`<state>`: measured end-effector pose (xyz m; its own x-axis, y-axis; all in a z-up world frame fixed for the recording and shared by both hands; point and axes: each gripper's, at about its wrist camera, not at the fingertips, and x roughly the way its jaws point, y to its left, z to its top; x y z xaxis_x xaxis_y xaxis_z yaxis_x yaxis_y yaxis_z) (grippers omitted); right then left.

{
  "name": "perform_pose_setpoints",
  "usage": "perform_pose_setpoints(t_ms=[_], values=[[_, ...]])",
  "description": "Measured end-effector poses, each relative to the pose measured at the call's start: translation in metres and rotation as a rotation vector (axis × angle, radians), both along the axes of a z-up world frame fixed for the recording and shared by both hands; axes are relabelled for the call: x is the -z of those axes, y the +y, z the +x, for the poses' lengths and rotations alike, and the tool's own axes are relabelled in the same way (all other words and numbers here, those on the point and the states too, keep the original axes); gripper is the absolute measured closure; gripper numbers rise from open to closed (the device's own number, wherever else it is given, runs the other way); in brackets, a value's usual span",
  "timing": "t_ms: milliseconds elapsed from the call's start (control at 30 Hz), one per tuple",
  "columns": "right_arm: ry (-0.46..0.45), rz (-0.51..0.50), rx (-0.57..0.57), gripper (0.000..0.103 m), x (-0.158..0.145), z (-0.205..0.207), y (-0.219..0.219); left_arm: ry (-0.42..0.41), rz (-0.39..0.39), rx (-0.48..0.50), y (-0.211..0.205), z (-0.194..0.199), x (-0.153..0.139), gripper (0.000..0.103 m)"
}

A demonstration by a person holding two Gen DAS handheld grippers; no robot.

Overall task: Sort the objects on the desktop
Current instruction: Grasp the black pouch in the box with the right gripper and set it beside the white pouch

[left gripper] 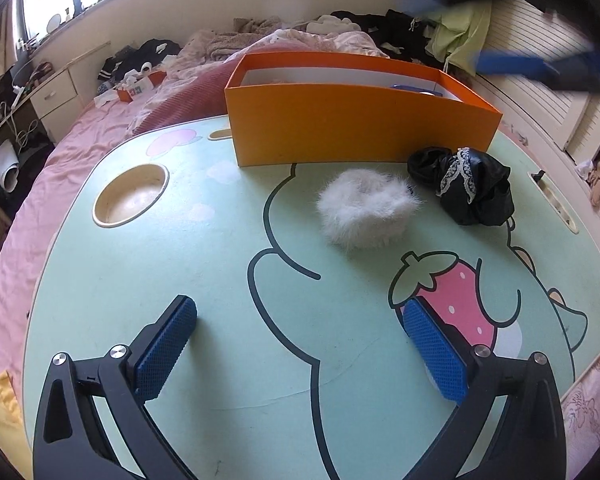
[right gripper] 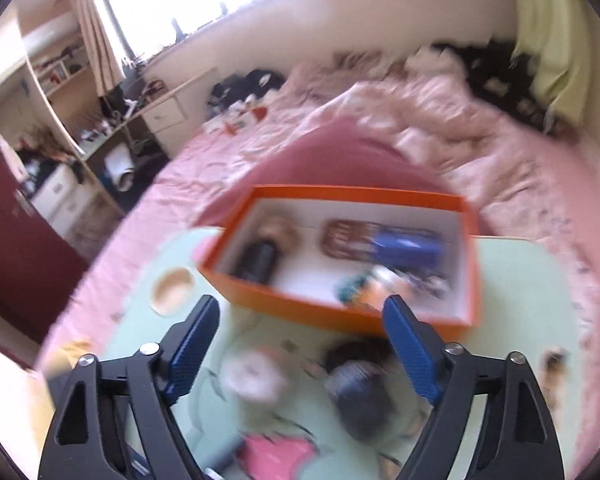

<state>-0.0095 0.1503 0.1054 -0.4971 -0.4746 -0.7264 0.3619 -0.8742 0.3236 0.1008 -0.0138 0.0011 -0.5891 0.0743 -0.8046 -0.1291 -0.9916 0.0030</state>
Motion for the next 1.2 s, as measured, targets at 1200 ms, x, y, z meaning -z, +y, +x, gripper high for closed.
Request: perform_pose_setpoints(t_ms=[1200], values=[[-0.331, 0.247, -0.071, 0.056, 0.081, -0.098, -0.111, 0.008, 0.025, 0.021, 0.0, -0.002, 0.0, 0.0]])
